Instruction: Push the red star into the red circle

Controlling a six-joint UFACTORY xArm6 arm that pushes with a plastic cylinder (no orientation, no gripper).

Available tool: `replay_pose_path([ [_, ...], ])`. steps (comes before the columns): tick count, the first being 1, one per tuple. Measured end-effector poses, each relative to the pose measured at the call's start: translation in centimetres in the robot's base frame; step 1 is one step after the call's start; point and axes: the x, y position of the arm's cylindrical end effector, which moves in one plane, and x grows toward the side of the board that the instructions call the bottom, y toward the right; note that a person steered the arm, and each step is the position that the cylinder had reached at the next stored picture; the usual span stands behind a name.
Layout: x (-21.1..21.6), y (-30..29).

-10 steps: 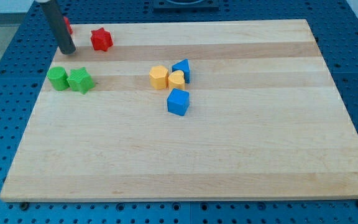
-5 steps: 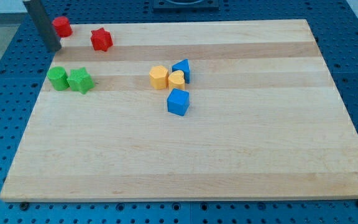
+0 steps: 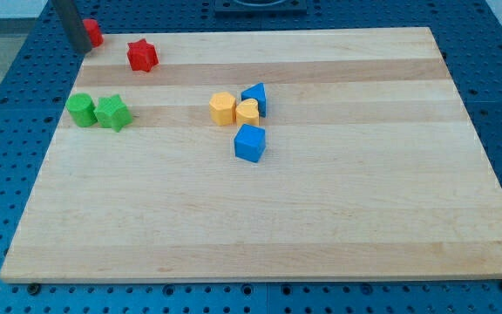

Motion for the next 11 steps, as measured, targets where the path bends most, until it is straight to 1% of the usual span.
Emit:
replay_pose_path([
  [1,0.0,0.5],
  [3,2.9,0.5],
  [4,3.3,1.2],
  [7,3.2,1.5],
  [10,1.8,0.0],
  [11,0.1,0.0],
])
